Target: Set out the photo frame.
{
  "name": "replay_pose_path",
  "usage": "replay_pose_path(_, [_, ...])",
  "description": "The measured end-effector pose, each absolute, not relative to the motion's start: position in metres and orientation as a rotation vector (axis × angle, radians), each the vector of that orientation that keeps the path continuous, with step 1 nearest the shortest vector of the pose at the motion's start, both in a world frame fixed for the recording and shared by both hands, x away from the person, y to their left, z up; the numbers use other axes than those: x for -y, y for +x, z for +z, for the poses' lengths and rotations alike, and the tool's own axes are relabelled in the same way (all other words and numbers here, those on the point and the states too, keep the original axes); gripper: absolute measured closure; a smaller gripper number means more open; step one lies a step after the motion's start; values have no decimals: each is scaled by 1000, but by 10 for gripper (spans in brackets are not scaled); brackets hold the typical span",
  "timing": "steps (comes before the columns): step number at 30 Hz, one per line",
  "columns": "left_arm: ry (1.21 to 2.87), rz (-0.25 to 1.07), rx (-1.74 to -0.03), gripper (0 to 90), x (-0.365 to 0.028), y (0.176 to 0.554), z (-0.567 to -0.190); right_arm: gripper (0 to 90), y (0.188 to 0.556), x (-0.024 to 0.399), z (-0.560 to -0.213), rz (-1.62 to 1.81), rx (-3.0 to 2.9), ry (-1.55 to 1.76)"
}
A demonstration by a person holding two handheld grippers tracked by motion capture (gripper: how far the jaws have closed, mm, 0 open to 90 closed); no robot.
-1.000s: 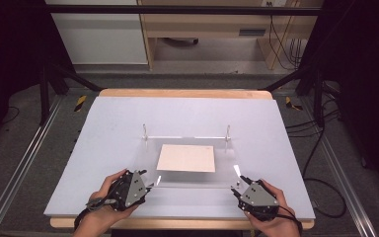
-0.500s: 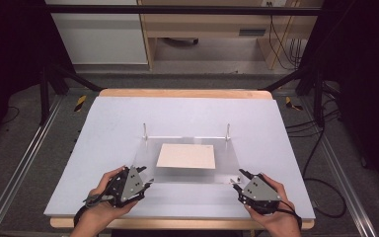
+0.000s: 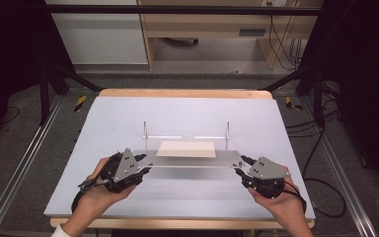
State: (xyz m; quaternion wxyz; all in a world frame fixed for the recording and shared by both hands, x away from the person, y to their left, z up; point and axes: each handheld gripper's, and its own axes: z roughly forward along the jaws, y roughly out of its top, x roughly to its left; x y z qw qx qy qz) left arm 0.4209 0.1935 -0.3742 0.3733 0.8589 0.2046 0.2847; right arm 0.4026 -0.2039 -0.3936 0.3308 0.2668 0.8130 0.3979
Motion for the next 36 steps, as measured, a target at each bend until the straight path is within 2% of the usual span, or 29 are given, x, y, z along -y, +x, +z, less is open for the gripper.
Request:
replay_pose_path(19, [2228,649,-567,610,-193,455,-338,629,443,210,-359,1083,-2201,760])
replay_pose_path(36, [2239,647,-584,587,-191,483,-315,578,473,205,-347,1150,-2171,754])
